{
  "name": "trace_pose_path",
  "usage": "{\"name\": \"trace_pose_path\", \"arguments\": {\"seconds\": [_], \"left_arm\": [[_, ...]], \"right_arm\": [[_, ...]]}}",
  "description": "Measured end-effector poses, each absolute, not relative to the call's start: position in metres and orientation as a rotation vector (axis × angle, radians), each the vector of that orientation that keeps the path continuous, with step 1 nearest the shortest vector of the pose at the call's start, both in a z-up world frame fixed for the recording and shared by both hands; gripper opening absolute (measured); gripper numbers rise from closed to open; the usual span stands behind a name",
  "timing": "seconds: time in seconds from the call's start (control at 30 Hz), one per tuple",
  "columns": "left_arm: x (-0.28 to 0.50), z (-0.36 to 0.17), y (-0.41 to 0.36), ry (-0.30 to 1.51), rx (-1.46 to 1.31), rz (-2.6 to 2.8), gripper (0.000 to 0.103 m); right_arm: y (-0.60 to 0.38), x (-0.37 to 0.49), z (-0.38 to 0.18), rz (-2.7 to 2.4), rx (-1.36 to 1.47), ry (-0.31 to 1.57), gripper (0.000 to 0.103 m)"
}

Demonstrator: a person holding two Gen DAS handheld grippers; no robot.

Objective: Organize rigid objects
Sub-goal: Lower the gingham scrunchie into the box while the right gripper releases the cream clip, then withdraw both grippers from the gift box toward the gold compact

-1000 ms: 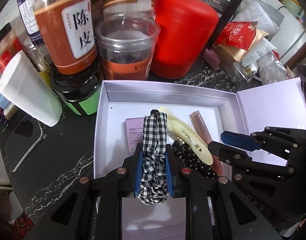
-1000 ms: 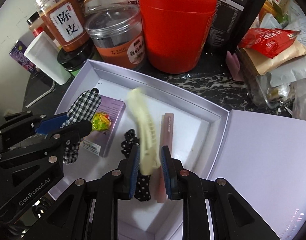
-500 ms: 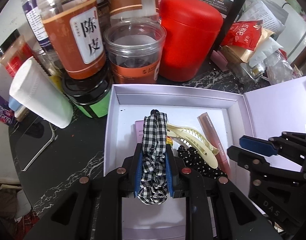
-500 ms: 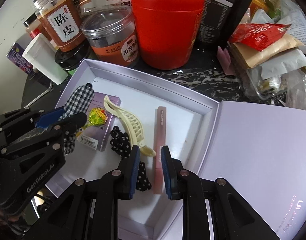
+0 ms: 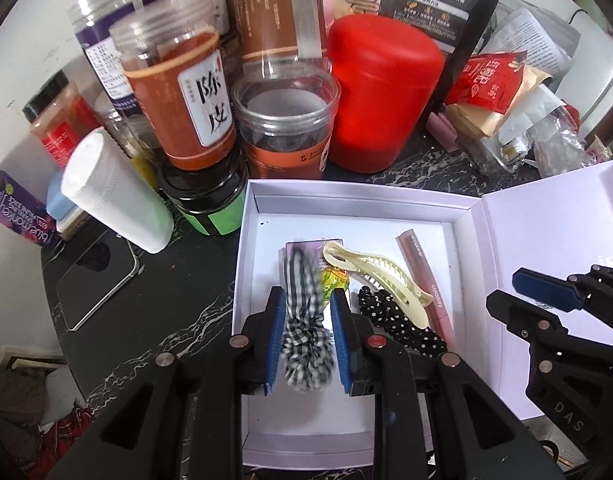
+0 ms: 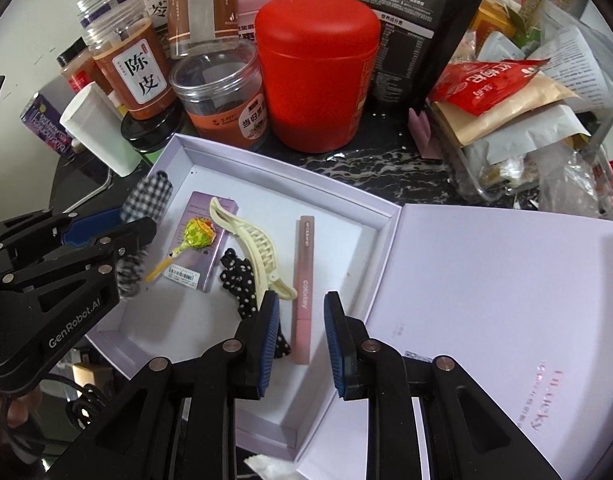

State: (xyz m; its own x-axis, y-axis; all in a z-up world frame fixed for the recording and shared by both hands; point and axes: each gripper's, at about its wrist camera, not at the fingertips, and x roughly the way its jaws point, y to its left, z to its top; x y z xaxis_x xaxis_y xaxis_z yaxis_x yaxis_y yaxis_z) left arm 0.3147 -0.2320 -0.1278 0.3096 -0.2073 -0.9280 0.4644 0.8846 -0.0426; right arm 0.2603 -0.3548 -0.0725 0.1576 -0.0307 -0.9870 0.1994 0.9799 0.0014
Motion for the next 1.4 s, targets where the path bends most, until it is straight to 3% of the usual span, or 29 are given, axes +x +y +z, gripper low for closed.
{"name": "trace_pose_path", "arguments": {"seconds": [0.17,0.2,0.27,0.3,0.33,1.4], "left_arm": [[0.307,-0.109,-0.228,1.141,0.256,-0.429,0.024],[0.306,-0.106,-0.228,1.136,0.254,-0.427,0.029],[0.304,-0.1,-0.226,1.127,0.246,-0.428,0.058],[0.303,-0.096,-0.225,1.121,0.241,-0.429,0.079],[0.301,-0.091,-0.223,1.105,0.231,-0.434,0.081],[0.223,0.04,-0.169,0.866,0.163,-0.344,0.081]], "right_arm": [[-0.357,0.253,-0.054,-0.177,0.134,1.376,0.029],[-0.357,0.252,-0.051,-0.178,0.134,1.371,0.029],[-0.358,0.249,-0.043,-0.183,0.133,1.359,0.029],[-0.357,0.248,-0.042,-0.184,0.133,1.354,0.029],[-0.357,0.247,-0.038,-0.185,0.132,1.348,0.029],[-0.319,0.2,0.076,-0.12,0.085,1.131,0.038]]}}
